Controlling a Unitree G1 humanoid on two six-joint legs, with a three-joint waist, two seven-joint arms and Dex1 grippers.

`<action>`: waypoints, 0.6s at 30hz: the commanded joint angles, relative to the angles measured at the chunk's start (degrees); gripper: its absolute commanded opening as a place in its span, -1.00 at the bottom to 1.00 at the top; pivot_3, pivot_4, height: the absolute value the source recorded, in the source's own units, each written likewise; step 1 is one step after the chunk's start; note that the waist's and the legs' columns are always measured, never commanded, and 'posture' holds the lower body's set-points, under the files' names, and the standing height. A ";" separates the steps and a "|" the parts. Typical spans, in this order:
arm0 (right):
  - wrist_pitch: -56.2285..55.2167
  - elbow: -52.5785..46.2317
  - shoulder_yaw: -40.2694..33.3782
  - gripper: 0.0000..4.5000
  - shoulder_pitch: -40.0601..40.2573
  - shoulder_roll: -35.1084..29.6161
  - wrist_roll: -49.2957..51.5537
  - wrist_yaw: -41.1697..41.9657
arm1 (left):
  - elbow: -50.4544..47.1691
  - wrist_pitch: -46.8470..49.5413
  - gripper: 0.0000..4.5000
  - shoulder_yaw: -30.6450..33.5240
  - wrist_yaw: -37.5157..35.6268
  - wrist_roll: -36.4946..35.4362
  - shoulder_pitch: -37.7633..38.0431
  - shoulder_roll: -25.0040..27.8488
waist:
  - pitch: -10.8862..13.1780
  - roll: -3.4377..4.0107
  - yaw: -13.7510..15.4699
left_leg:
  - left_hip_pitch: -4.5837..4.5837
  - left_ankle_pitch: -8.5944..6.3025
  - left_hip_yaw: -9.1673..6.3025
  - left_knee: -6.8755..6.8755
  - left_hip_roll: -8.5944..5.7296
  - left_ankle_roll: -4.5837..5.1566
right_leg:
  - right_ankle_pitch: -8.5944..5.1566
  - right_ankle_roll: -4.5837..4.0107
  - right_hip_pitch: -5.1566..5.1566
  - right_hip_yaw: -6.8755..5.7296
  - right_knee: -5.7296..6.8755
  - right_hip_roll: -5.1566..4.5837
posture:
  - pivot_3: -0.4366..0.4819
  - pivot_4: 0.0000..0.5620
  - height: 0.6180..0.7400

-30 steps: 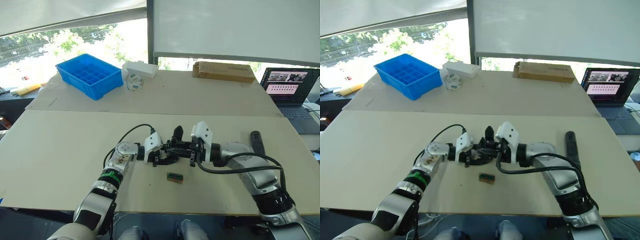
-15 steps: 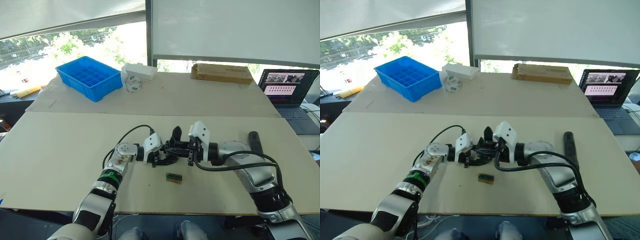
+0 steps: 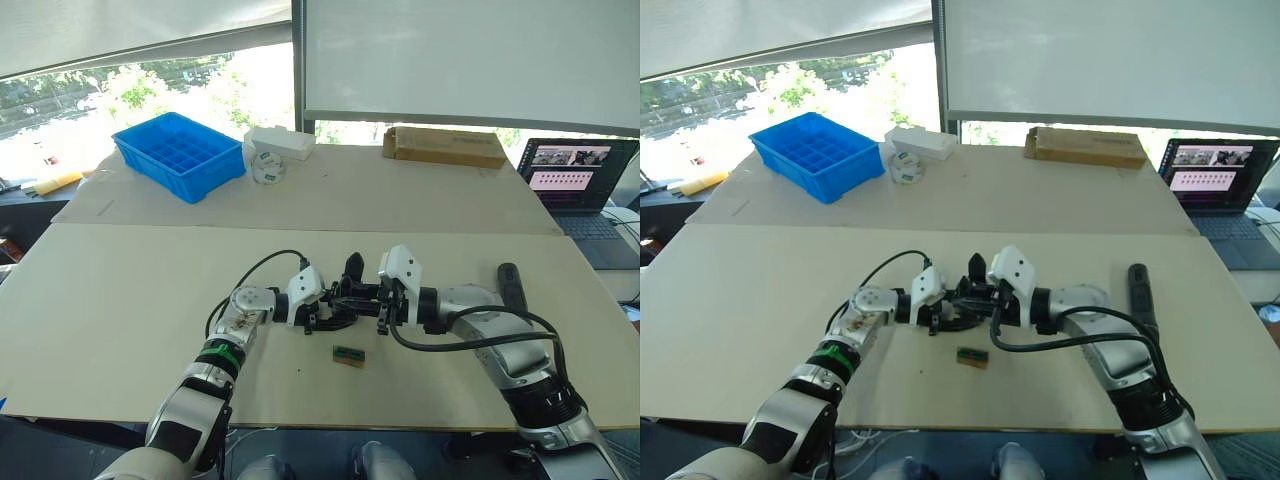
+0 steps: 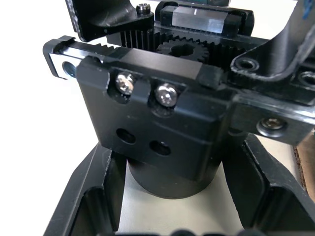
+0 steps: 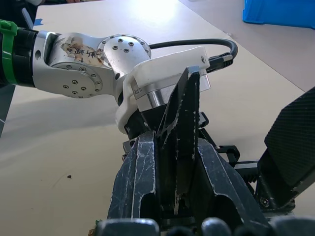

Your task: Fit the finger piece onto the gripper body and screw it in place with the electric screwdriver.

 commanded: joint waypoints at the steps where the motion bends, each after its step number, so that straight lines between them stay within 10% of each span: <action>1: 1.78 1.66 1.71 -0.82 1.96 -1.39 -2.71 -0.04 | 0.20 0.22 0.02 -1.24 -1.42 0.25 0.26 -0.28 | 0.00 0.00 0.04 | -0.01 0.00 0.00 0.00 0.00 0.00 | 0.00 0.00 0.00 0.00 0.00 -0.01 | -0.05 -0.47 1.00; 9: -0.25 -0.37 -0.61 -0.82 0.86 -0.21 -1.01 0.15 | 0.44 0.21 0.02 -1.24 -1.34 0.33 0.20 -0.28 | 0.01 0.00 0.06 | -0.07 -0.01 -0.02 -0.01 0.00 0.02 | -0.01 0.01 -0.05 -0.02 -0.02 -0.03 | -0.05 -0.47 1.00; 10: -0.80 -0.43 -0.63 -0.35 0.78 -0.37 -1.00 0.68 | 0.53 0.20 0.02 -1.23 -1.28 0.34 0.15 -0.30 | 0.02 -0.01 0.08 | -0.09 -0.01 -0.02 -0.01 0.00 0.02 | 0.00 0.01 -0.06 -0.02 -0.02 -0.03 | -0.05 -0.47 1.00; 18: -11.70 0.01 -3.36 0.88 1.51 2.31 -0.29 3.46 | 1.02 0.00 0.02 -1.12 -0.98 0.35 0.08 -0.31 | 0.04 0.00 0.23 | -0.60 0.00 -0.04 0.09 -0.04 0.01 | 0.01 0.02 -0.45 -0.13 0.00 0.04 | -0.05 -0.47 1.00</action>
